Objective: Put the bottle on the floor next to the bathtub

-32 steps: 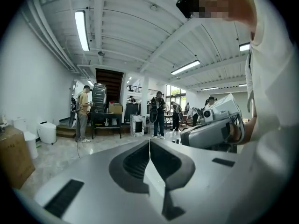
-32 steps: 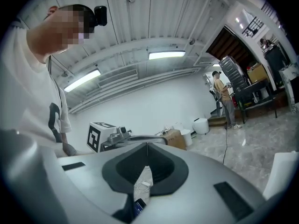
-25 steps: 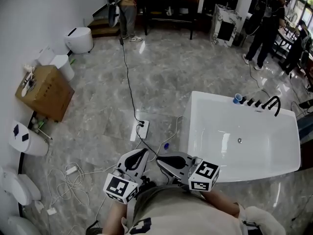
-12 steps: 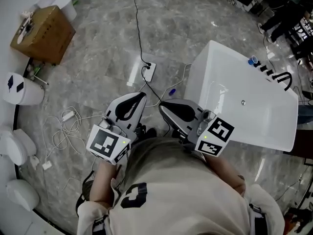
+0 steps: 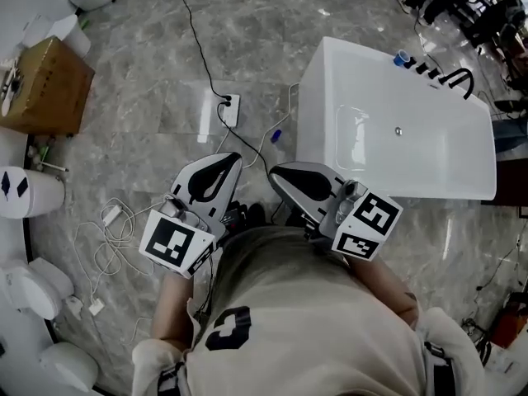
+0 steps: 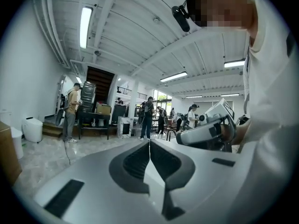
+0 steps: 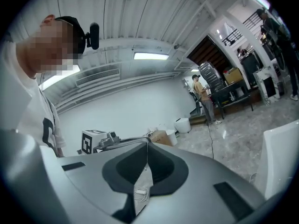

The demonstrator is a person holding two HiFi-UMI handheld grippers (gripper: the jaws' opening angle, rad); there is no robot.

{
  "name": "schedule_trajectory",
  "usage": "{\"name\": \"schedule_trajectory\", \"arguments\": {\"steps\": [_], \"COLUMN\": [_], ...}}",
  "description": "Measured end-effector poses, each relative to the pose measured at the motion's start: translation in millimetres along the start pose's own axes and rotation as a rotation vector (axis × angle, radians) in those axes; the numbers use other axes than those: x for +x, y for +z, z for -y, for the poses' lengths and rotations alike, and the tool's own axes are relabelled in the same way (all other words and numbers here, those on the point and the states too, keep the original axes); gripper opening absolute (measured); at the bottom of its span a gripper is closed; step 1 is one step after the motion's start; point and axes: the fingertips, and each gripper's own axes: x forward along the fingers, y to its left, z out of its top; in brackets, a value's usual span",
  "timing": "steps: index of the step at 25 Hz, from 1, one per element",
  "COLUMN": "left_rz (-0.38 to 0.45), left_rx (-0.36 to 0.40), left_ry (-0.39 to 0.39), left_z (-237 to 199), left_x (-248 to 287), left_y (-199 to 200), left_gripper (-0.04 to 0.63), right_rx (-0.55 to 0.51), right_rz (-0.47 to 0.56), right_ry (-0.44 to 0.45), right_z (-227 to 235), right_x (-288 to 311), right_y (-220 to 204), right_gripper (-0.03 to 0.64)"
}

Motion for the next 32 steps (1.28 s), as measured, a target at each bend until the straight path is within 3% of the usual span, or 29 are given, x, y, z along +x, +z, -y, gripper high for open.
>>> {"name": "schedule_trajectory", "arguments": {"steps": [3,15,32], "left_rz": [-0.001,0.042,0.037], "left_rx": [0.047,0.042,0.024], "left_ry": [-0.042,-0.09,-0.033], "left_z": [17,63,71], "left_x": [10,41,42], "left_y": [5,29,21], "left_gripper": [0.058,0.058,0.058], "right_rx": [0.007,-0.082,-0.071], "right_rz": [0.043,0.062,0.064], "right_ry": [-0.022,-0.023,-0.005], "right_z": [2,8,19], "right_x": [-15,-60,-64], "right_y": [3,24,23], "right_gripper": [0.028,0.028,0.028]}}
